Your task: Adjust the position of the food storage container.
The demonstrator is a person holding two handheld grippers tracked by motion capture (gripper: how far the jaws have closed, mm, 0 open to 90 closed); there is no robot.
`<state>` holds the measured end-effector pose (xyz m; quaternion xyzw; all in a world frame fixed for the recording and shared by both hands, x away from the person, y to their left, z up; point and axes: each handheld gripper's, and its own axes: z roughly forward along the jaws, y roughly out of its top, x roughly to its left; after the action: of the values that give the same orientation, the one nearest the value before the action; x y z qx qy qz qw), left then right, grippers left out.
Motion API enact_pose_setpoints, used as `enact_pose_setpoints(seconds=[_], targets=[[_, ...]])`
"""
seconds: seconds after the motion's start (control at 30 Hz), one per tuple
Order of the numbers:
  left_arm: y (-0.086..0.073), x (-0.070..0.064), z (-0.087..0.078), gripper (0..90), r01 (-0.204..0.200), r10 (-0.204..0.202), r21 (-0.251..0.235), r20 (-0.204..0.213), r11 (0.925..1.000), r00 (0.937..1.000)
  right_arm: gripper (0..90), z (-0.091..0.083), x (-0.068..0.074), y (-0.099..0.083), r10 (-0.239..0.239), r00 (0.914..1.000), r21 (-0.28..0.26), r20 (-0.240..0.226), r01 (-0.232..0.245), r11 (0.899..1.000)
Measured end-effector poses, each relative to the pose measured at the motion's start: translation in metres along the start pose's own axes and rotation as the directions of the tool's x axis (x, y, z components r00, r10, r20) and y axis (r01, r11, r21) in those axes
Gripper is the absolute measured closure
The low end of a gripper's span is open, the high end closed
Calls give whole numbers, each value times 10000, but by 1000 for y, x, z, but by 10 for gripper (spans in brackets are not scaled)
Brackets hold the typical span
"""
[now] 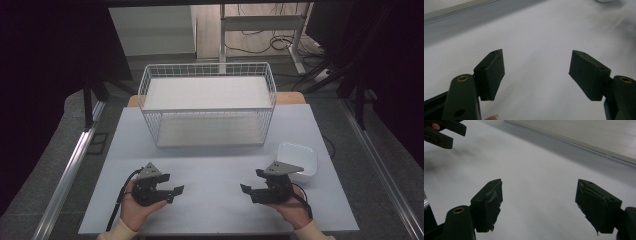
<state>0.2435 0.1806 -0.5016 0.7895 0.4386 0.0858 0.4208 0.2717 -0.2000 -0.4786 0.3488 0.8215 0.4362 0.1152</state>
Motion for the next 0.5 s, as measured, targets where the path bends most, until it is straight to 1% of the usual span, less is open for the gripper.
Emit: enact_pose_setpoints(seconds=[0.17, 0.27, 0.5], targets=[[0, 0, 1, 281, 56, -56, 20, 58, 10000, 10000, 226, 0, -1, -1, -37, 10000, 66, 33, 36, 10000], [0, 0, 1, 281, 42, -42, 23, 68, 10000, 10000, 228, 0, 0, -1, -138, 9999, 75, 89, 137, 9999], [0, 0, 0, 281, 47, -47, -5, 48, 10000, 10000, 229, -2, -1, 0, -83, 9999, 94, 88, 82, 9999]])
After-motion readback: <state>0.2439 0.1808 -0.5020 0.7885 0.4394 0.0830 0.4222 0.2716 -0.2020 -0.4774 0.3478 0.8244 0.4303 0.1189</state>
